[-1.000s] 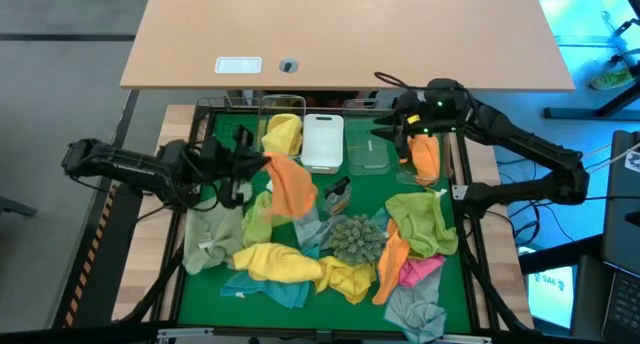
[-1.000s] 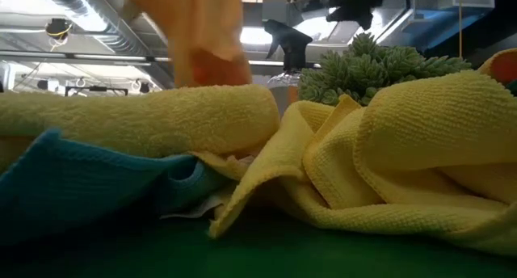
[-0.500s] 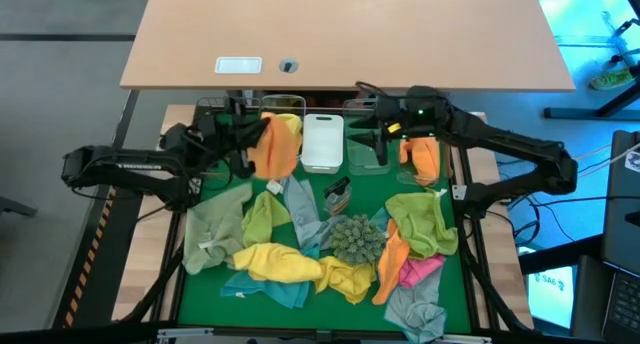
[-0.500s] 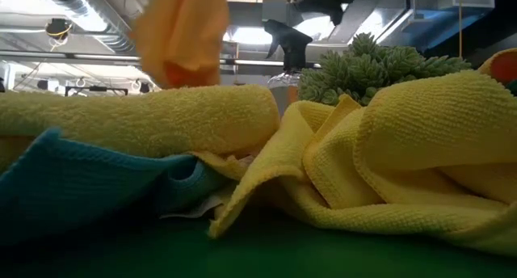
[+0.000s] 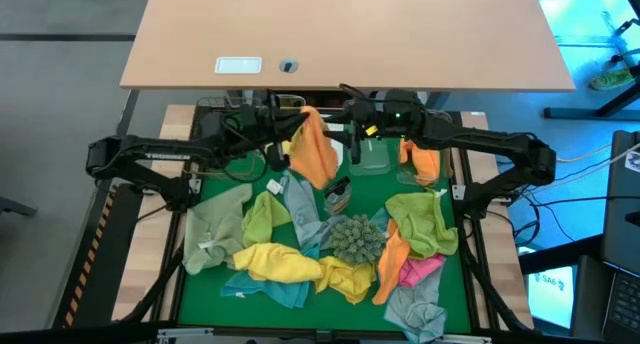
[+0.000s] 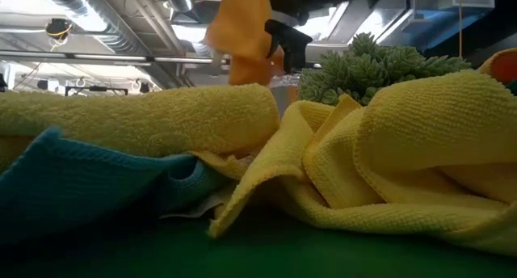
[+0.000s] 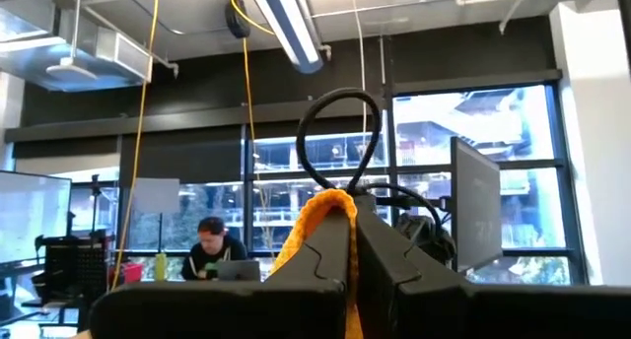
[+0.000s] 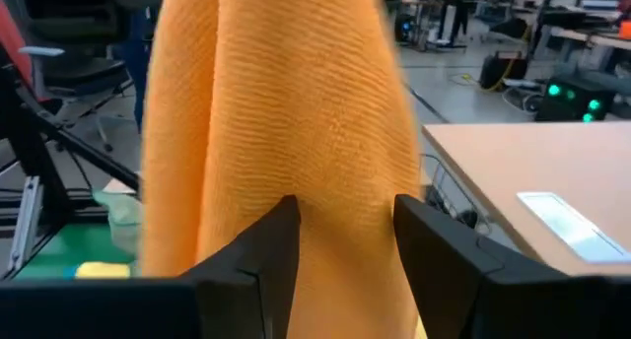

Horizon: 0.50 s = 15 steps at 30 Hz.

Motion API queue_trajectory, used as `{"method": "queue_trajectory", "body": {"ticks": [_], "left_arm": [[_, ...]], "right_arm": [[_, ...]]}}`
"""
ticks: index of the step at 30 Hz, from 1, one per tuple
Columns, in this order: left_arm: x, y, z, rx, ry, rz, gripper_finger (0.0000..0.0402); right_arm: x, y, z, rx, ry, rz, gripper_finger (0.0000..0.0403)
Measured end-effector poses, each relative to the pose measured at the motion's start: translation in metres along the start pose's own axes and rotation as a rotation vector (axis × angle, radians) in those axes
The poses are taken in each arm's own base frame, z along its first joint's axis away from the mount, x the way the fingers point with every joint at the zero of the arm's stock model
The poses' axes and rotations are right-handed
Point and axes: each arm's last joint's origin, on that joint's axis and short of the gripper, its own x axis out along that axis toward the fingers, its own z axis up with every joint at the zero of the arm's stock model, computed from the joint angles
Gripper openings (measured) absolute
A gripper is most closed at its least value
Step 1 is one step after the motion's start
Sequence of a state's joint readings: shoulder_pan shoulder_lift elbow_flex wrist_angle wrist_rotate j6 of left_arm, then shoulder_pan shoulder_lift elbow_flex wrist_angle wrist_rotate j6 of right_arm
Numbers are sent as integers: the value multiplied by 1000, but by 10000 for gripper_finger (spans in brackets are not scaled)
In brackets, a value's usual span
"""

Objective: Sort microfiber towel by color & place in baskets
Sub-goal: Put the left orange microfiber towel into the right transparent bin

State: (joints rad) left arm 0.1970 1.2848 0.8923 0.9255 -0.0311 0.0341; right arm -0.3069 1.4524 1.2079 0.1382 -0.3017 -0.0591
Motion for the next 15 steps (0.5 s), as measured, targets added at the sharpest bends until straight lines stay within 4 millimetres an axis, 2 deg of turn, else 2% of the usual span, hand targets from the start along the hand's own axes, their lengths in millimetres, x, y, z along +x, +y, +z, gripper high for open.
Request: {"method": "queue_trajectory", "body": {"ticks": [8, 15], "left_arm": [[24, -3, -6, 1, -5, -58, 0], [27, -3, -11, 3, 46, -72, 0]], "right_arm": [[5, 2, -3, -3, -14, 118, 166], [5, 8, -4, 0, -22, 333, 166]]}}
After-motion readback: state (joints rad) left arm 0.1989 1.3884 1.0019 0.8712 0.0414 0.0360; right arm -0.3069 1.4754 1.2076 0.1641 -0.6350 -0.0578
